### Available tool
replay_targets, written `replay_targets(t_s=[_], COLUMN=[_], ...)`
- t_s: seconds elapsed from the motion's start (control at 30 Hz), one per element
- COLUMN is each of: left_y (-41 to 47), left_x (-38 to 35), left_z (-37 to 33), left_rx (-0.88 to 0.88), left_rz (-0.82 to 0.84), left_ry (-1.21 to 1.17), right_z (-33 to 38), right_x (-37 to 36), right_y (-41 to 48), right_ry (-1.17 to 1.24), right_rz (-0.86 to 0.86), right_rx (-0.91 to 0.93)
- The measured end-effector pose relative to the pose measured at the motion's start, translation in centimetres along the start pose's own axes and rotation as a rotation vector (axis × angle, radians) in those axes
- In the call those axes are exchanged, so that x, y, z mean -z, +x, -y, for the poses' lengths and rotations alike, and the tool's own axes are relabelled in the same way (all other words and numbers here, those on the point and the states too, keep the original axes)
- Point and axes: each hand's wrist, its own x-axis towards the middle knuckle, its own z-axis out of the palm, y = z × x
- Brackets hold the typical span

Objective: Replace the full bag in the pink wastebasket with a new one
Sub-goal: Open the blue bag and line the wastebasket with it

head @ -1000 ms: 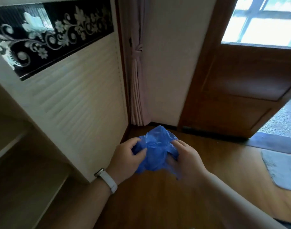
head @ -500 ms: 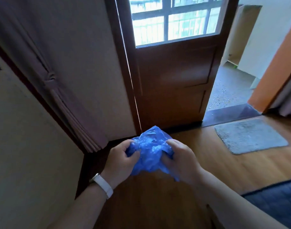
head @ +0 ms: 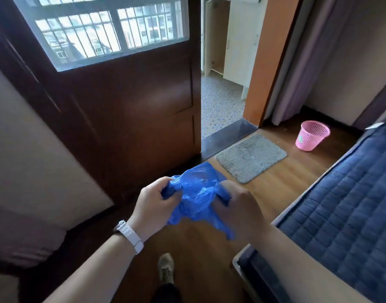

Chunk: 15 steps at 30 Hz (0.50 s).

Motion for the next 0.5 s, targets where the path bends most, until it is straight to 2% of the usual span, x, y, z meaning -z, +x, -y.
replay_targets(t_s=[0.23, 0.5], left_y=[13.8, 29.9], left_x=[-1.1, -1.0], left_z=[2.7, 4.1], left_rx=[-0.013, -0.055], left_rz=[0.117, 0.262], left_ry=[-0.173, -0.248], right_z=[-2.1, -3.1], right_x=[-2.1, -3.6], right_y=[10.7, 23.2], right_ry=[-0.177, -0.278], right_rz=[-0.112, -0.184], right_rx=[-0.062, -0.170])
